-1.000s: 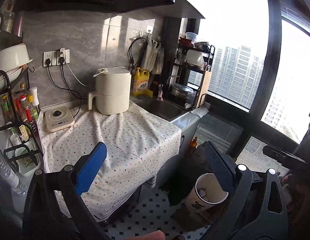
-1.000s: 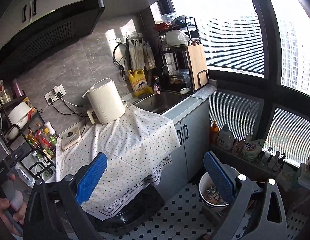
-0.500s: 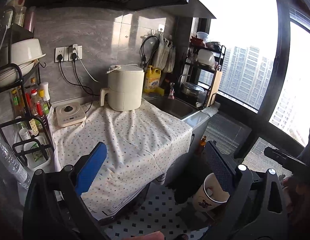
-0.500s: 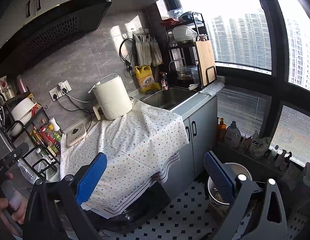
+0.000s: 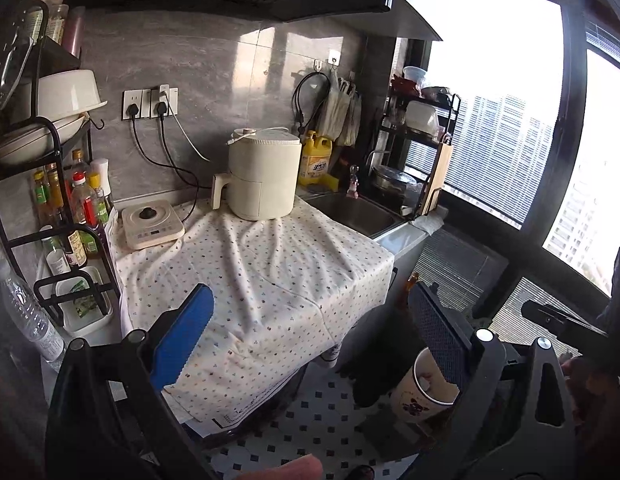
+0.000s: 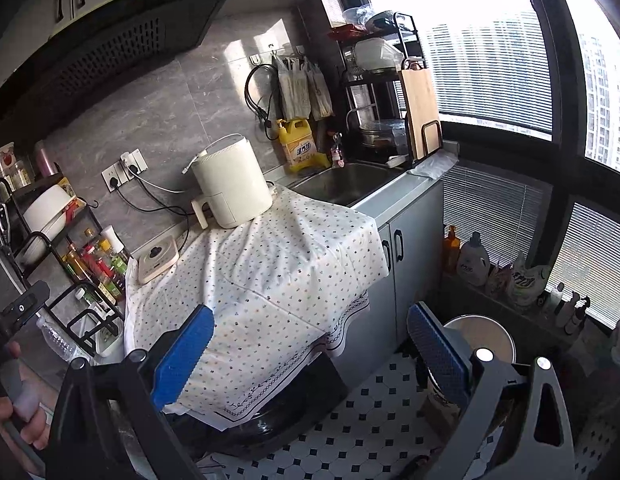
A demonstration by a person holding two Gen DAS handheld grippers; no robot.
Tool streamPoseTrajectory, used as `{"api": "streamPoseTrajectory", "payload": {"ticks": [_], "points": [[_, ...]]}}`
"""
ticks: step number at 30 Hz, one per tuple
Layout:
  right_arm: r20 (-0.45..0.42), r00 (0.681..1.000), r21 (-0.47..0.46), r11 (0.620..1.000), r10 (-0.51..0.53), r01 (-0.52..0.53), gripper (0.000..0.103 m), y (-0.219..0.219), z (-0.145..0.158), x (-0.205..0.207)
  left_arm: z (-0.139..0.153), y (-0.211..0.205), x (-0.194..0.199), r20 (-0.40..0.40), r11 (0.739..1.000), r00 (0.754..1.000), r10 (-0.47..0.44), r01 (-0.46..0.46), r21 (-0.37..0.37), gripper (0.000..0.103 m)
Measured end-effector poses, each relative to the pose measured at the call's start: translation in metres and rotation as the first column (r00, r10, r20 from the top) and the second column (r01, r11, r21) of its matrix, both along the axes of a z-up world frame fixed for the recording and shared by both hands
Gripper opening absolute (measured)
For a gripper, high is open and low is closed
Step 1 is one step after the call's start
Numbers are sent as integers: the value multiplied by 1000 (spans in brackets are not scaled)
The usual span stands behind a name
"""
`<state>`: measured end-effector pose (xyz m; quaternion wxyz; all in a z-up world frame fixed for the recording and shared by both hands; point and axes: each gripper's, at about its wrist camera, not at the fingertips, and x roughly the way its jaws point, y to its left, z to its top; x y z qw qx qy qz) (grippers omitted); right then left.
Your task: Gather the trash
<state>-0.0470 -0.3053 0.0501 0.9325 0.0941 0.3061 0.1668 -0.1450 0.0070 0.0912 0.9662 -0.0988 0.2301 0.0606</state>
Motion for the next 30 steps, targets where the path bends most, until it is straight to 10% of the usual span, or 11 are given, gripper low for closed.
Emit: {"api": "streamPoseTrajectory", "payload": {"ticks": [30], "points": [[-33,999,-15,1000,-8,7,95,11,-12,-5,-4,5,-10,4,1000,1000,24,-24,3,97]]}}
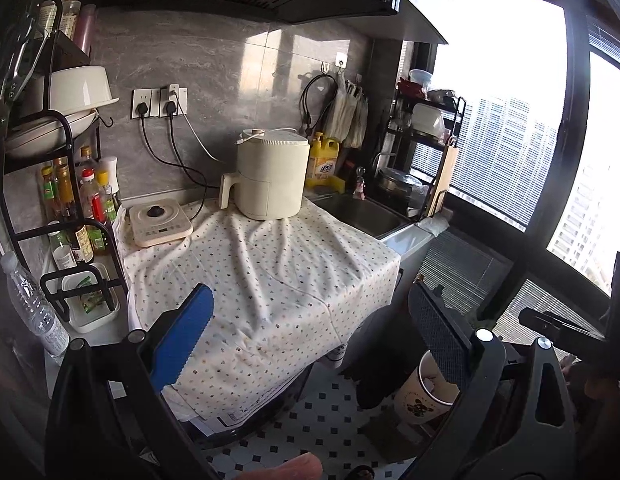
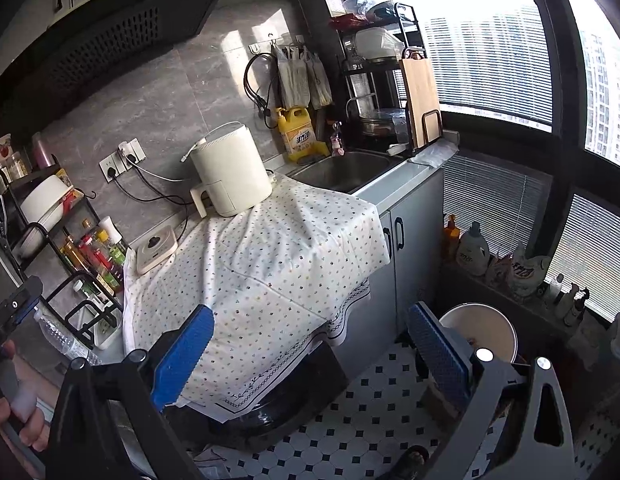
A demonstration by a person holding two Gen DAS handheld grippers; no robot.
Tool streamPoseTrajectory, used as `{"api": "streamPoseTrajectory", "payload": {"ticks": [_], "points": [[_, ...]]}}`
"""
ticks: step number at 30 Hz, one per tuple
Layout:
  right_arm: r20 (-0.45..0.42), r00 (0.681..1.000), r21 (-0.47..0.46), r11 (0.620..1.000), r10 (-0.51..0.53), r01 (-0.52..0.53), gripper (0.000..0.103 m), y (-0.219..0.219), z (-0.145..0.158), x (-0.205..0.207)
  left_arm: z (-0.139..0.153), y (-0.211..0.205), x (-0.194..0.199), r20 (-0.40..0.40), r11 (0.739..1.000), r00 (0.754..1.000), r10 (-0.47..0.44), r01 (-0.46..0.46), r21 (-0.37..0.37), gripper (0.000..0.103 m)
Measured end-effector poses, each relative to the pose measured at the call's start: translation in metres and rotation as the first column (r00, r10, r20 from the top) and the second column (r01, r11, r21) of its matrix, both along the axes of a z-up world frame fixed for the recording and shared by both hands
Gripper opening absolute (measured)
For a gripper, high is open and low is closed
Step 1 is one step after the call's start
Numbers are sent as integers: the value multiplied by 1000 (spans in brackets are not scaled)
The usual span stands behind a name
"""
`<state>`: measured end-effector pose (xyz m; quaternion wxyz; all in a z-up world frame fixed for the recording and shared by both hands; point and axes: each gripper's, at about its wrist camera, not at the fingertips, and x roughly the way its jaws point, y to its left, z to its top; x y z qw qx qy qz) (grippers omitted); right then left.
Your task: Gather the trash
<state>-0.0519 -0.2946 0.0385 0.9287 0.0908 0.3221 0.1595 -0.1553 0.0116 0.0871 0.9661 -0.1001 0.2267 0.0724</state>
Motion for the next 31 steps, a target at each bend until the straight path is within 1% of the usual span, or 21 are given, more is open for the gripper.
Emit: {"api": "streamPoseTrajectory", "payload": {"ticks": [5,18,22,31], "points": [[2,1000,4,1000,-8,8,95,0,-1,-1,0,1,1,1,1000,1000,-11,11,7,97],[-10,1000,-1,1000,-8,8,95,2,-2,1,-7,5,2,-17,1000,1000,-5,5,-3,97],[-32,999,-6,1000,-9,9,95,3,-7,2,-13,5,3,-27,1000,1000,-7,7,1,97],[-59,998,-27,1000,-7,6,95,4,-17,14,-25,12,12,-57,1000,998,-1,-1,-22,97]]}}
